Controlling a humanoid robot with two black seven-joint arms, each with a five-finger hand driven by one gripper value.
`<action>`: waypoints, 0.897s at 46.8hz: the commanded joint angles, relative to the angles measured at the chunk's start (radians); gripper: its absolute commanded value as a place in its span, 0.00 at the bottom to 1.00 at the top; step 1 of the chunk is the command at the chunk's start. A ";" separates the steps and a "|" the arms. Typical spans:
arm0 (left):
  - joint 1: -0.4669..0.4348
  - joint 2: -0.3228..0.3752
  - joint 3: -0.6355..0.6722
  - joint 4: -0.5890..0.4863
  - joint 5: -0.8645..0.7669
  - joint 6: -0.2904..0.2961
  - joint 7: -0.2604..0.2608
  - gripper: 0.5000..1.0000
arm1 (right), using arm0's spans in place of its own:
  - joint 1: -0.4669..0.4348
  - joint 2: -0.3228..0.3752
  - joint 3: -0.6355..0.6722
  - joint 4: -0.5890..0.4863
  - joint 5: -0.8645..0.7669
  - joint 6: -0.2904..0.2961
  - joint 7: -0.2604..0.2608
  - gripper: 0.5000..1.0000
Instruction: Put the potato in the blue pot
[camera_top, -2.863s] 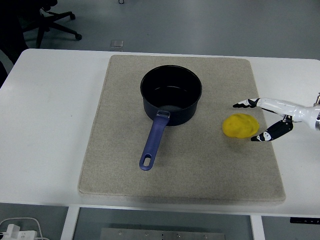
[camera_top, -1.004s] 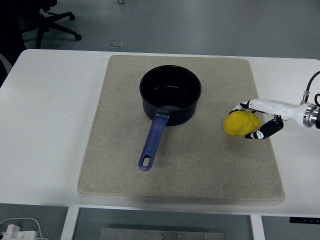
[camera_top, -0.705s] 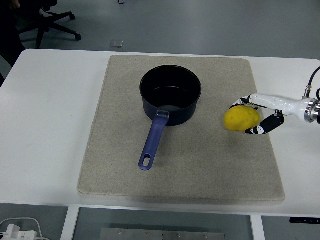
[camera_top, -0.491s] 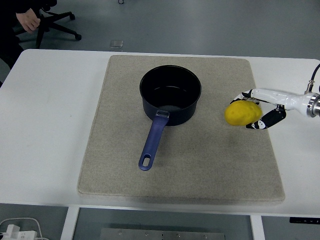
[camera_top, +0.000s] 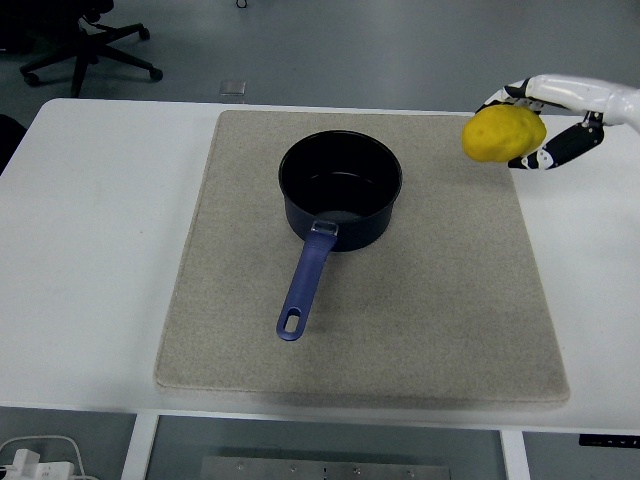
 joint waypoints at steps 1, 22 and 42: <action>0.001 0.000 0.000 0.000 0.000 -0.001 0.000 0.99 | 0.040 0.003 -0.008 -0.008 0.032 0.011 -0.001 0.00; 0.000 0.000 0.000 0.000 0.000 0.000 0.000 0.99 | 0.084 0.198 -0.031 -0.071 0.033 0.013 -0.017 0.00; 0.000 0.000 0.000 0.000 0.000 0.000 0.000 0.99 | 0.081 0.583 -0.048 -0.363 0.035 0.046 -0.015 0.00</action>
